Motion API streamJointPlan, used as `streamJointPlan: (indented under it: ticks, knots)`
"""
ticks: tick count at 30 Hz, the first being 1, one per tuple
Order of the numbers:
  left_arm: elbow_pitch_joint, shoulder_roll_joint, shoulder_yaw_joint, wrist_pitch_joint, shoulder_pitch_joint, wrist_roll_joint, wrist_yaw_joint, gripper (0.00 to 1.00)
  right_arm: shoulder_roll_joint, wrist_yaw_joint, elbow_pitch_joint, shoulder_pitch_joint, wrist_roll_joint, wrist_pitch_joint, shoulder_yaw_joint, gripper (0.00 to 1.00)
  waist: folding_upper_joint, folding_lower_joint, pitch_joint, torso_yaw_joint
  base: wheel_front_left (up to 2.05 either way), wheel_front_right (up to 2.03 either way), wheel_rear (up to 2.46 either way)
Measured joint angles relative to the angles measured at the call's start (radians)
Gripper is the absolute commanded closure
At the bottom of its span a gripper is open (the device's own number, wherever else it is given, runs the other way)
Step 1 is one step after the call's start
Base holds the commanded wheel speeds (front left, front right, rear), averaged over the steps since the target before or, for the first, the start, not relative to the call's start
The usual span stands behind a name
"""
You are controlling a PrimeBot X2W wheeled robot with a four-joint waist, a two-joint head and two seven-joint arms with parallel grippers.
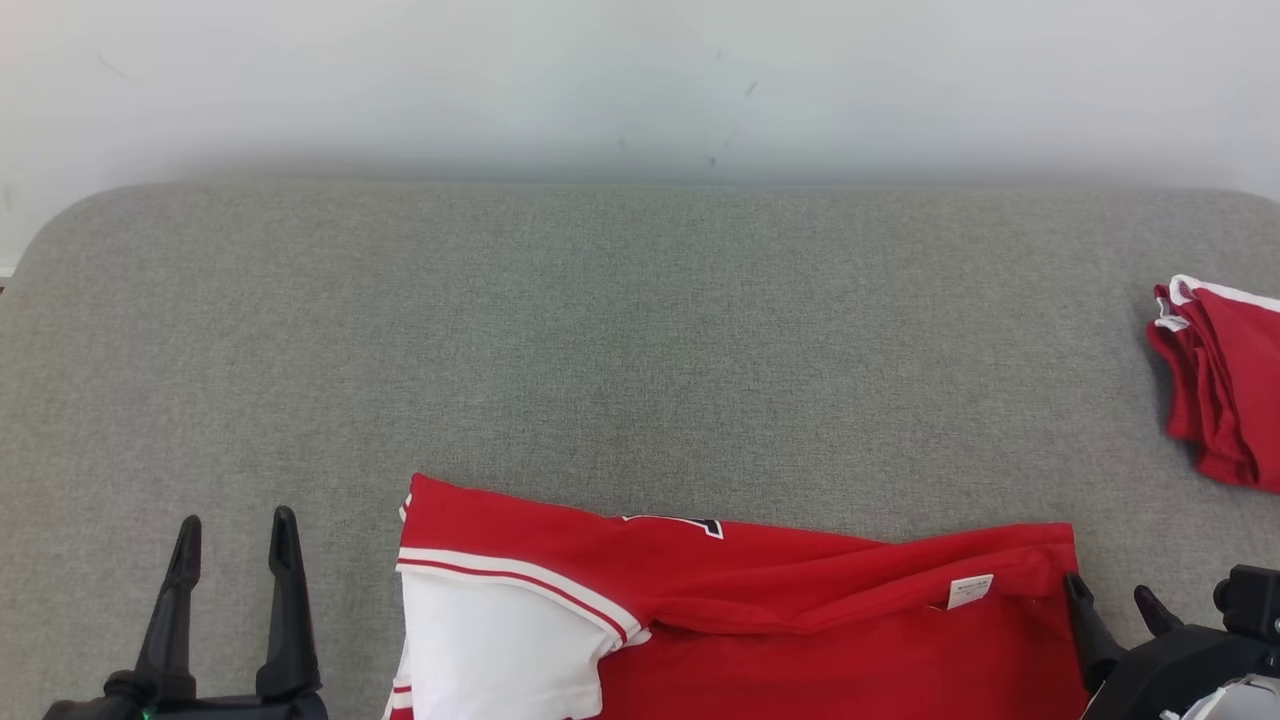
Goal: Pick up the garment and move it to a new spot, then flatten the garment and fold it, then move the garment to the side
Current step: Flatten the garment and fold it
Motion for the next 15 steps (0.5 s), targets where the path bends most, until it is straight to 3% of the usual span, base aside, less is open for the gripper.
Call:
streamJointPlan:
  ticks: [7, 15]
  knots:
    - [0.025, -0.087, 0.058, 0.0, 0.017, 0.053, -0.096, 0.0, 0.0, 0.0, 0.067, -0.043, 0.031, -0.062, -0.011, 0.0, 0.0, 0.0, 0.006, -0.002, 0.0, 0.0, 0.0]
    - [0.073, -0.154, 0.087, 0.0, 0.016, 0.092, -0.155, 0.0, 0.002, 0.0, 0.119, -0.042, 0.015, 0.013, 0.022, 0.0, 0.0, 0.0, 0.015, 0.008, 0.0, 0.0, 0.0]
